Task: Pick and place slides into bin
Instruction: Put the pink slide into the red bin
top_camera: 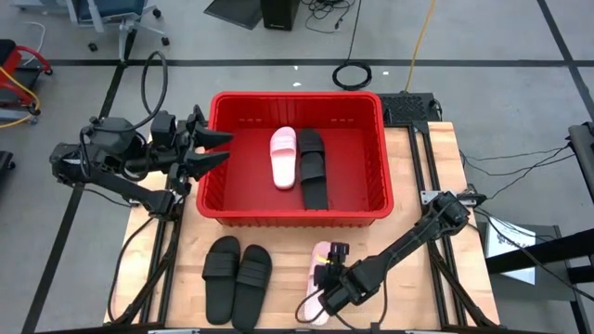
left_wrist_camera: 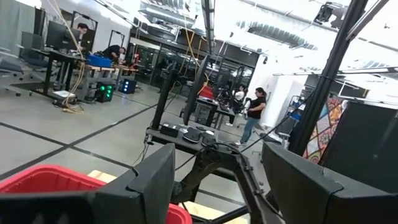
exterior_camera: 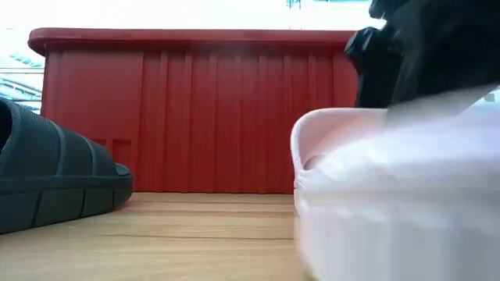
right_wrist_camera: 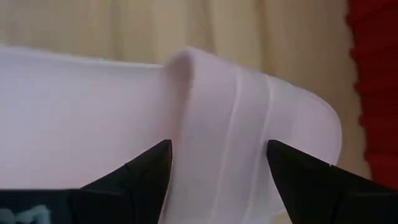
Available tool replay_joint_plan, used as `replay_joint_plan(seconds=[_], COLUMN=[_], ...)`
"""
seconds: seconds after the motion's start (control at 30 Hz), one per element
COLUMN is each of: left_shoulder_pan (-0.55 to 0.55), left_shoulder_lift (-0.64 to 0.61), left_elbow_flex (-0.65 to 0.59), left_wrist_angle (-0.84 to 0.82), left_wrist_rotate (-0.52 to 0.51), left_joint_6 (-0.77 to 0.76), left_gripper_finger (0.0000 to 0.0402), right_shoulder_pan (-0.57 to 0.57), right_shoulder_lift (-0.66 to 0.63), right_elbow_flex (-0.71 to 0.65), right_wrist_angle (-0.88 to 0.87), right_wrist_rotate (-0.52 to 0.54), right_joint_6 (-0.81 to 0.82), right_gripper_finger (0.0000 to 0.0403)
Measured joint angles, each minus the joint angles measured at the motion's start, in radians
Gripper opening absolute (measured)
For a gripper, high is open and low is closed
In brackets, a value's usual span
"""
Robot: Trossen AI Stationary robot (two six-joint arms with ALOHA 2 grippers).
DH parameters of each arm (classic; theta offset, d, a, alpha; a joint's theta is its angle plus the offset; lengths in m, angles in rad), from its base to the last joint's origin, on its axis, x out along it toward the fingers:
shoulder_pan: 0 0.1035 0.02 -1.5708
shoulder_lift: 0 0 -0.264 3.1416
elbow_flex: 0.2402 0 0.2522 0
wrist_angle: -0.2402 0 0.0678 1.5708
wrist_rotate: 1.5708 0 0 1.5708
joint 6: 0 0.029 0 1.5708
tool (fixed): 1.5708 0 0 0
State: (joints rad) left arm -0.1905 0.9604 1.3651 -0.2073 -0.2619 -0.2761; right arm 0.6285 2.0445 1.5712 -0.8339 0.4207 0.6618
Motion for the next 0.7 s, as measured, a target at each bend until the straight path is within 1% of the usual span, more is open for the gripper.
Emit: replay_joint_plan(seconds=[0.1, 0.2, 0.3, 0.43, 0.6, 0.63, 0.7], left_shoulder_pan=[-0.008, -0.009, -0.009, -0.008, -0.008, -0.008, -0.008], left_shoulder_lift=[0.0, 0.001, 0.001, 0.001, 0.001, 0.001, 0.001], left_elbow_flex=[0.0, 0.0, 0.0, 0.0, 0.0, 0.0, 0.0], left_wrist_angle=[0.0, 0.0, 0.0, 0.0, 0.007, 0.016, 0.04], left_wrist_rotate=[0.0, 0.0, -0.008, -0.02, -0.023, -0.024, -0.026], left_joint_6=[0.0, 0.0, 0.0, 0.006, 0.004, 0.002, 0.002], left_gripper_finger=[0.0237, 0.0237, 0.0237, 0.0237, 0.0237, 0.0237, 0.0237], right_shoulder_pan=[-0.025, -0.044, -0.058, -0.069, -0.079, -0.08, -0.081], right_shoulder_lift=[0.0, -0.001, 0.0, -0.003, -0.022, -0.028, -0.044], right_elbow_flex=[-0.021, -0.033, -0.033, -0.033, -0.033, -0.033, -0.033], right_wrist_angle=[-0.023, -0.025, -0.018, -0.007, -0.003, -0.002, 0.002], right_wrist_rotate=[0.0, 0.001, -0.001, -0.006, -0.064, -0.078, -0.097], right_joint_6=[0.023, 0.025, 0.003, -0.003, -0.009, -0.013, -0.015], right_gripper_finger=[0.025, 0.023, 0.0189, 0.0114, 0.0019, 0.0011, 0.0011])
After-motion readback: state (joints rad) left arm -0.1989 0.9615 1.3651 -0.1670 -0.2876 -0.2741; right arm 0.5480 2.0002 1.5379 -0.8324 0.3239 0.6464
